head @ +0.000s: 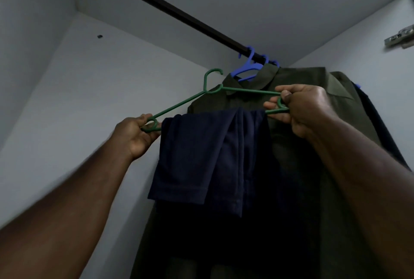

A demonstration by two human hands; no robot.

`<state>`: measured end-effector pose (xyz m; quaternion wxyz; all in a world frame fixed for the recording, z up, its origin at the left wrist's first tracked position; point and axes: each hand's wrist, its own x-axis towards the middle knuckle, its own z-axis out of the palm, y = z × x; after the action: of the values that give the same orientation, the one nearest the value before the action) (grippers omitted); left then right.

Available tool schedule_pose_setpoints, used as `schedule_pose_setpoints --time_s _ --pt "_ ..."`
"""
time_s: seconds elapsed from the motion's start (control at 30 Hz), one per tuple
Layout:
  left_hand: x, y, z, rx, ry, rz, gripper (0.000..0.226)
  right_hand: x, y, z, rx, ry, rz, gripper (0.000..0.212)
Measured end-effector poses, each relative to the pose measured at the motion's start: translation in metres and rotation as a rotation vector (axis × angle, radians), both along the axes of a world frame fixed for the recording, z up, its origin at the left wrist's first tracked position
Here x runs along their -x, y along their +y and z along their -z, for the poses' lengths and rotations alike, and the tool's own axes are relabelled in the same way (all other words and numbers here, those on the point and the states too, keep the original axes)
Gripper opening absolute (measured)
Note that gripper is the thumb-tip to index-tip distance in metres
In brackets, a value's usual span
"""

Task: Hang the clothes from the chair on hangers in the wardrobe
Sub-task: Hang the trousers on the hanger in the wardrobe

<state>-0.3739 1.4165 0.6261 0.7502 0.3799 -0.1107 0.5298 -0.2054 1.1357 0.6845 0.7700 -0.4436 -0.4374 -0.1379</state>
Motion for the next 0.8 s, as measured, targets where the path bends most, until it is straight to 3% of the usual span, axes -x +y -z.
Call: schedule_pose_setpoints --time_s 0.33,0.57,0.8 --pt "-0.039 0.0 -0.063 0.044 -0.004 0.086 0.011 0.003 0.02 -0.065 -0.163 0.024 0.024 0.023" --pt "-0.053 -0.001 -0.079 -0.14 0.221 -0.036 0.033 0.0 0.039 -0.114 -0.228 -0.011 0.188 0.027" --pt "-0.058 0.021 -0.088 -0.133 0.052 0.034 0.048 -0.011 0.043 -0.135 -0.263 -0.005 0.266 0.026"
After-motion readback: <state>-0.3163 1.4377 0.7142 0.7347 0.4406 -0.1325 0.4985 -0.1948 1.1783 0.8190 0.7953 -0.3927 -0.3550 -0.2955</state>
